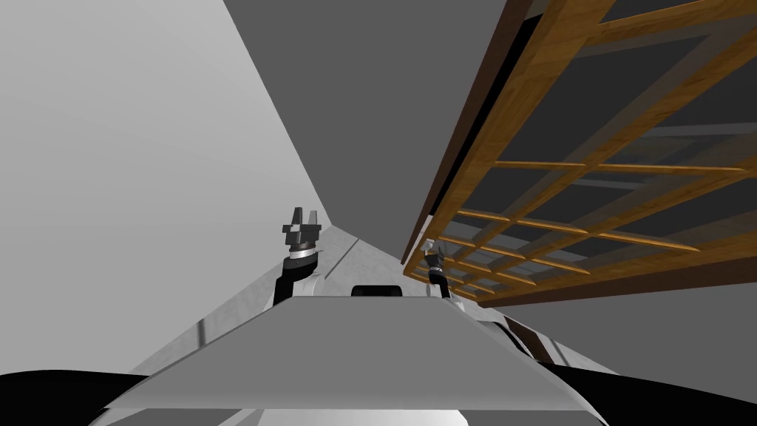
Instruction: Pull the door open
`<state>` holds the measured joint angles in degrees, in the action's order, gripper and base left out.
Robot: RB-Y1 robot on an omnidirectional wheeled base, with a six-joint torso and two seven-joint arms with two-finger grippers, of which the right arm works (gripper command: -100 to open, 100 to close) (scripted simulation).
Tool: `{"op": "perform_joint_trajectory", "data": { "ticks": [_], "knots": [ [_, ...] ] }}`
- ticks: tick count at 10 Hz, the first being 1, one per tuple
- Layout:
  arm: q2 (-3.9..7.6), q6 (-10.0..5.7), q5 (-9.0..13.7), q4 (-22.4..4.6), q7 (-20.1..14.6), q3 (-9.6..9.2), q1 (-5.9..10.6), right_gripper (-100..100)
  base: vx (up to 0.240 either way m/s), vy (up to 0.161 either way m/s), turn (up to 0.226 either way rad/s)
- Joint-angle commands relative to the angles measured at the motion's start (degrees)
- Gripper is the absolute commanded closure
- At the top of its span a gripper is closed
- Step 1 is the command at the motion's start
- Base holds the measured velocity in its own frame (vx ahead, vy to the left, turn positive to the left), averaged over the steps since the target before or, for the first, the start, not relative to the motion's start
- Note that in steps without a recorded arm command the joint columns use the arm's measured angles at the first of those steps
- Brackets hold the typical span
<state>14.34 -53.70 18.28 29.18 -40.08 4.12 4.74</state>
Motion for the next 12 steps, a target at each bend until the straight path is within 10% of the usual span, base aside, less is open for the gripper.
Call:
{"op": "perform_joint_trajectory", "data": {
  "ticks": [1,12],
  "knots": [
    [-0.24,0.14,0.4,0.2,-1.8,-0.13,0.04,-100,-0.054,-0.004,0.012],
    [-3.16,1.64,6.7,2.0,-18.6,-2.08,1.49,-100,-0.064,-0.011,0.033]
  ]
}}
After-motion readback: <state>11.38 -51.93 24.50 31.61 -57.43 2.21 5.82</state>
